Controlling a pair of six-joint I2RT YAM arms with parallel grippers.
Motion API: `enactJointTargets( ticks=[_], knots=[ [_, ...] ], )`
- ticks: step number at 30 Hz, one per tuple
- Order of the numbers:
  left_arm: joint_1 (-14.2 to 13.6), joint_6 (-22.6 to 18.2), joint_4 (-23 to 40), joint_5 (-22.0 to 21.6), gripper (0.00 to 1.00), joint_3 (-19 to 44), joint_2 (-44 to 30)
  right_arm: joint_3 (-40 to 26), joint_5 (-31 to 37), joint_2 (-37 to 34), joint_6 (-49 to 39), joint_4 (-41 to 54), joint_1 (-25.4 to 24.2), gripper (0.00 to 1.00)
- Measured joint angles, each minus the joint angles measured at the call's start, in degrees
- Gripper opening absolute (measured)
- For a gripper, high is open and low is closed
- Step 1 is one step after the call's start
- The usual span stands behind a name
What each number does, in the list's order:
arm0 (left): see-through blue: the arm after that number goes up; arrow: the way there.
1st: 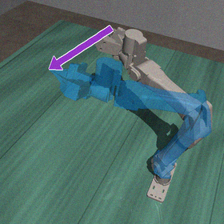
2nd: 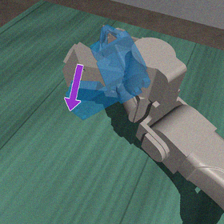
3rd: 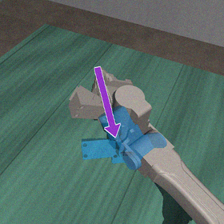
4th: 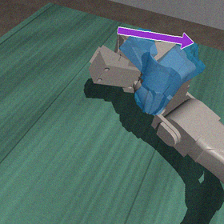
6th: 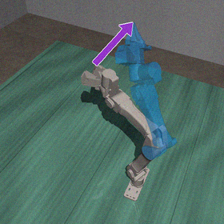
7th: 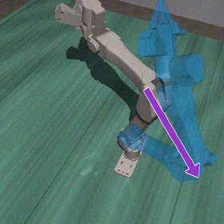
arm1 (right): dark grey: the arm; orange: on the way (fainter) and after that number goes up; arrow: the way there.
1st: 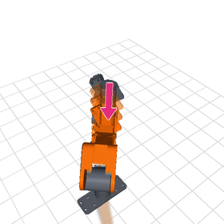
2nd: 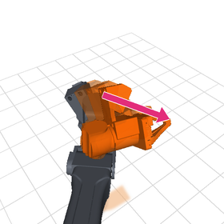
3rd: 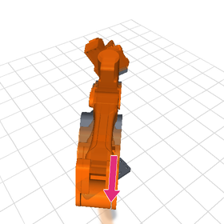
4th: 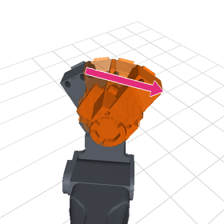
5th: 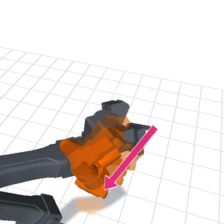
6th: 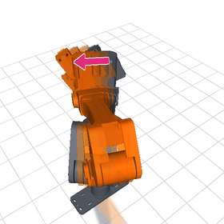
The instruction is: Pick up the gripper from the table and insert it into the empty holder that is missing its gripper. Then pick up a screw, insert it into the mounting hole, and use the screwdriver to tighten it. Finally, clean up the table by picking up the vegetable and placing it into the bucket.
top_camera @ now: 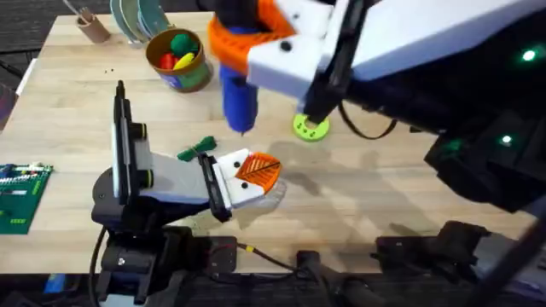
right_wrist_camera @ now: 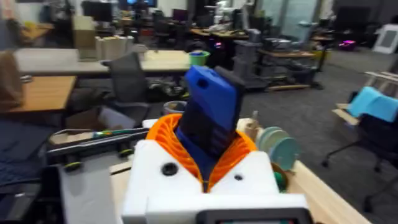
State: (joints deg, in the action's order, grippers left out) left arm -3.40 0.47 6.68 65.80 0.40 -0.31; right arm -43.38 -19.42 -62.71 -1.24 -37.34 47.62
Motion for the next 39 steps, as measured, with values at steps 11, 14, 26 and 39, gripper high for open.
enactJointTargets(
  ticks=[11,14,26,39],
  knots=[
    [0.0,0.0,0.0,0.0,0.017,0.0,0.0,0.0,-1.1,0.1,-7.2,7.4,-1.9,0.029],
    [0.0,0.0,0.0,0.0,0.017,0.0,0.0,0.0,4.4,0.0,-15.4,14.6,-3.6,0.029],
    [0.0,0.0,0.0,0.0,0.017,0.0,0.0,0.0,24.8,-10.9,-50.5,18.0,-18.8,0.029],
    [0.0,0.0,0.0,0.0,0.017,0.0,0.0,0.0,32.3,-26.2,-73.0,18.0,-20.9,0.029]
  ],
)
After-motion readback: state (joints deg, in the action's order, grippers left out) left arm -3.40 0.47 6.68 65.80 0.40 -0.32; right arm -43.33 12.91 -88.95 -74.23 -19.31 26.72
